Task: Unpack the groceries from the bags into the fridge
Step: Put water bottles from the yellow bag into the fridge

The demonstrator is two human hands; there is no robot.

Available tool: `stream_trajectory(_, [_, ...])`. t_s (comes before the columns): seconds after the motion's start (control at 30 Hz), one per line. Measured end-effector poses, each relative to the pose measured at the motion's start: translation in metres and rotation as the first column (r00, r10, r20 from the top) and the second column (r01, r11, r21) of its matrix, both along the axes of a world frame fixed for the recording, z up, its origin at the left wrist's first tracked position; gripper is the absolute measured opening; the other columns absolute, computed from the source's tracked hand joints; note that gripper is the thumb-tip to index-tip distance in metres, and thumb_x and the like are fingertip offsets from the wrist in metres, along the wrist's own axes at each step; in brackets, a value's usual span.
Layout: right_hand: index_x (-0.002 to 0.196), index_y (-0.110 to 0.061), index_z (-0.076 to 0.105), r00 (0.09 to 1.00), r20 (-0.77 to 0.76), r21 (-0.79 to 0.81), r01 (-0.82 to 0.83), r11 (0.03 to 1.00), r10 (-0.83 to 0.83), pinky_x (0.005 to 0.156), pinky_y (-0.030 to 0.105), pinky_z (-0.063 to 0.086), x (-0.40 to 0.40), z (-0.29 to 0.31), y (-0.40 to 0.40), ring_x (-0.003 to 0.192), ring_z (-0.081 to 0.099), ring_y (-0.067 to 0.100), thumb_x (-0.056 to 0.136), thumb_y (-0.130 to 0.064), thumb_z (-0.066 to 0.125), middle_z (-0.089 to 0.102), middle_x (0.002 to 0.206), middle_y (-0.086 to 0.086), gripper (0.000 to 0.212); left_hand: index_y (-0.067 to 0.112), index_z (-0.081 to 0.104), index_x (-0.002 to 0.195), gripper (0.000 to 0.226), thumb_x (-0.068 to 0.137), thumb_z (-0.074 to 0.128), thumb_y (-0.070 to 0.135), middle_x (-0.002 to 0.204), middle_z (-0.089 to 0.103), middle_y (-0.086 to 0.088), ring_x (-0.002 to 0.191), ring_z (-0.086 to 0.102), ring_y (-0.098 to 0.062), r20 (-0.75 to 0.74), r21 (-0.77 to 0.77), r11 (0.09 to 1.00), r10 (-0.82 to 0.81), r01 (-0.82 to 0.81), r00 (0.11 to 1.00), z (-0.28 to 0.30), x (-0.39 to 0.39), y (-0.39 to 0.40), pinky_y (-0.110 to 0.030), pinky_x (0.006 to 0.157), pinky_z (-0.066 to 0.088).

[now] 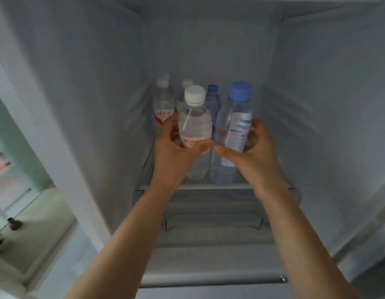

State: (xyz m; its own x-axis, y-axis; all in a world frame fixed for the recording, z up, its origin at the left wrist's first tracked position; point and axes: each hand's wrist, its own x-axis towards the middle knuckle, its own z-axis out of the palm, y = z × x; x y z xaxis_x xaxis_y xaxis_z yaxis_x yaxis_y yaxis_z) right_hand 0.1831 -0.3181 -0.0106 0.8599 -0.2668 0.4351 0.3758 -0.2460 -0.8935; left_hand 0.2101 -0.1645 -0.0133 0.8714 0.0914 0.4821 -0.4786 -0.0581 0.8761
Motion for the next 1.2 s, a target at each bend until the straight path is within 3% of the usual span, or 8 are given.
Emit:
stream_trajectory(0.2, [0.112,-0.037,0.048,1.0,-0.009,0.02,0.002,1.0,-0.002,0.089,0.035,0.053,0.028,-0.01,-0.016,0.107,0.062,0.013,0.061,-0.014,0.086,0.062,0.113,-0.007,0.069,0.023,0.057,0.124,0.071,0.06,0.089,0.016,0.112,0.068,0.008,0.103,0.065,-0.007,-0.078,0.023,0.999,-0.037,0.039,0.996,-0.013,0.032,-0.018,-0.034,0.09,0.055])
stream_trajectory(0.37, [0.127,-0.025,0.049,0.999,-0.039,0.058,0.016,0.998,-0.013,0.09,0.038,0.054,0.037,-0.02,-0.028,0.108,0.061,0.01,0.064,-0.01,0.085,0.062,0.119,-0.006,0.074,0.022,0.056,0.129,0.073,0.063,0.087,0.016,0.115,0.067,0.008,0.105,0.064,-0.006,-0.095,0.047,0.996,-0.072,0.077,0.993,-0.02,0.041,-0.028,-0.026,0.088,0.055])
stream_trajectory(0.7, [0.118,-0.039,0.046,0.999,-0.043,0.023,0.019,1.0,-0.018,0.088,0.03,0.052,0.043,-0.031,-0.041,0.104,0.059,0.004,0.066,-0.007,0.083,0.06,0.113,-0.014,0.071,0.022,0.05,0.136,0.073,0.071,0.083,0.013,0.122,0.064,0.009,0.108,0.061,-0.001,-0.119,-0.013,0.993,-0.12,0.119,0.986,-0.026,0.054,-0.037,-0.014,0.085,0.052])
stream_trajectory(0.8, [0.121,-0.038,0.045,0.999,-0.036,0.019,0.035,0.999,-0.034,0.092,0.036,0.052,0.045,-0.037,-0.046,0.108,0.059,0.008,0.068,-0.011,0.083,0.059,0.115,-0.014,0.07,0.021,0.047,0.138,0.075,0.072,0.082,0.012,0.125,0.062,0.008,0.111,0.059,-0.001,-0.114,-0.009,0.993,-0.114,0.114,0.987,-0.031,0.053,-0.038,-0.009,0.083,0.05])
stream_trajectory(0.9, [0.126,-0.042,0.042,0.999,-0.033,0.012,0.024,1.0,-0.024,0.094,0.042,0.052,0.047,-0.041,-0.049,0.112,0.059,0.012,0.069,-0.014,0.082,0.059,0.122,-0.01,0.075,0.023,0.044,0.14,0.081,0.069,0.083,0.01,0.129,0.058,0.012,0.118,0.055,-0.001,-0.119,0.025,0.994,-0.098,0.102,0.988,-0.043,0.053,-0.037,-0.018,0.095,0.049])
stream_trajectory(1.0, [0.118,-0.053,0.039,1.0,-0.019,-0.031,0.002,1.0,-0.003,0.094,0.032,0.05,0.045,-0.044,-0.047,0.111,0.056,0.0,0.071,-0.008,0.081,0.054,0.119,-0.023,0.077,0.034,0.035,0.141,0.095,0.064,0.088,0.013,0.134,0.049,0.018,0.126,0.047,-0.001,-0.073,0.171,0.985,0.048,-0.035,0.996,-0.067,0.045,-0.036,-0.031,0.104,0.046])
stream_trajectory(1.1, [0.108,-0.049,0.042,0.999,-0.018,-0.083,0.03,0.996,-0.031,0.076,0.007,0.046,0.038,-0.056,-0.043,0.094,0.054,-0.018,0.071,0.004,0.077,0.053,0.103,-0.028,0.073,0.037,0.025,0.147,0.105,0.066,0.087,0.016,0.139,0.043,0.008,0.125,0.047,-0.009,-0.044,0.228,0.968,0.115,-0.102,0.992,-0.083,0.037,-0.039,-0.042,0.1,0.049])
stream_trajectory(1.2, [0.103,-0.051,0.04,0.992,-0.041,-0.138,0.109,0.984,-0.116,0.069,0.006,0.045,0.033,-0.075,-0.038,0.091,0.054,-0.017,0.071,-0.001,0.079,0.05,0.098,-0.029,0.072,0.04,0.022,0.147,0.106,0.068,0.086,0.01,0.138,0.043,0.006,0.125,0.048,-0.01,-0.003,0.264,0.957,0.122,-0.117,0.992,-0.085,0.038,-0.042,-0.042,0.1,0.048])
